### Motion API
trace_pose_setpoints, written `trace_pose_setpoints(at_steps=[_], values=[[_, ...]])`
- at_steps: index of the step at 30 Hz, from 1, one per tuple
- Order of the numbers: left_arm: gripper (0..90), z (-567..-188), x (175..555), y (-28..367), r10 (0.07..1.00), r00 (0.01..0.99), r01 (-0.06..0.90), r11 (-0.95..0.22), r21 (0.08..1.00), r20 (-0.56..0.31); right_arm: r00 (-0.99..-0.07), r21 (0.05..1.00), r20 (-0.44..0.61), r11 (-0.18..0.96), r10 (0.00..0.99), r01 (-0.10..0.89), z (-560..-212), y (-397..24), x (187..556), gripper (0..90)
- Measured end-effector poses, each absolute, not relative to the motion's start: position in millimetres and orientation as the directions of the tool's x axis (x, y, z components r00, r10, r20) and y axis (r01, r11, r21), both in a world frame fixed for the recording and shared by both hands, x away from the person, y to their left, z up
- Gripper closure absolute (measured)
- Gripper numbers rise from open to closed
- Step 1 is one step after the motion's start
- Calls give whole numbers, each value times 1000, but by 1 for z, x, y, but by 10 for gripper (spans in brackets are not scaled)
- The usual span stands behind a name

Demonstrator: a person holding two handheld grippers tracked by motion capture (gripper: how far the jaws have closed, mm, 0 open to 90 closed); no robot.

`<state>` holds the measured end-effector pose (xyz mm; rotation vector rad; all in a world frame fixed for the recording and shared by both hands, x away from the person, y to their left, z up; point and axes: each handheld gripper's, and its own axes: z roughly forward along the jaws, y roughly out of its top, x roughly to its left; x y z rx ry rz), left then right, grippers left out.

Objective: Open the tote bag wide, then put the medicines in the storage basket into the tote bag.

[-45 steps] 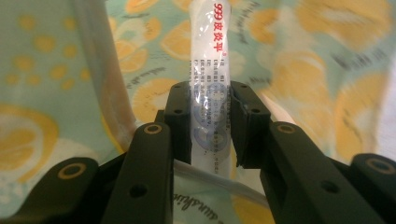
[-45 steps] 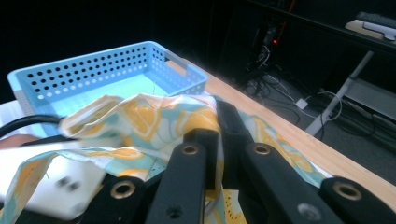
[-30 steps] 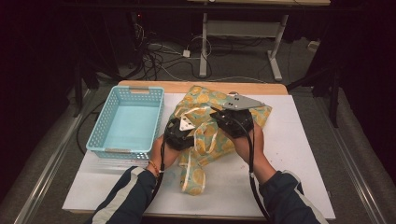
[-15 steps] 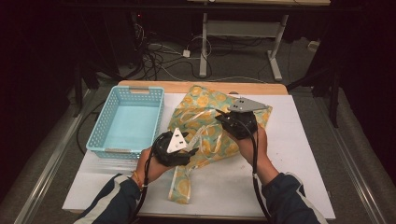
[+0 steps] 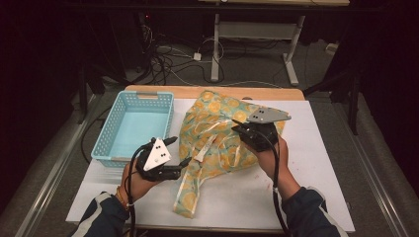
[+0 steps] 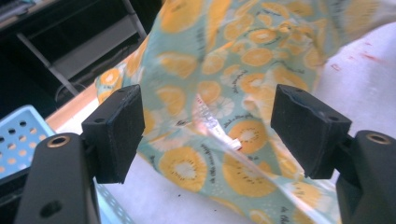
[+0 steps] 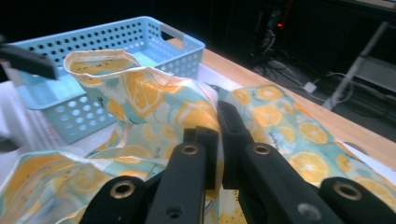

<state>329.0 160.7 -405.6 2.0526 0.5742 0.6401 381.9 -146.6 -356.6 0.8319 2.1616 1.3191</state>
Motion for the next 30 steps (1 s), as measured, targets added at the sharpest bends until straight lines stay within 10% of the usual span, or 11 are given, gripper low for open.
trace_pose_setpoints(at_steps=[27,30], values=[[156,-432,378,114,724,677,357,-478,803,130,-759,915,-60,340,649,219,-355,-188,352,897],[386,-435,383,109,681,728,376,-492,785,78,-766,915,-71,347,639,205,-352,-190,348,897]])
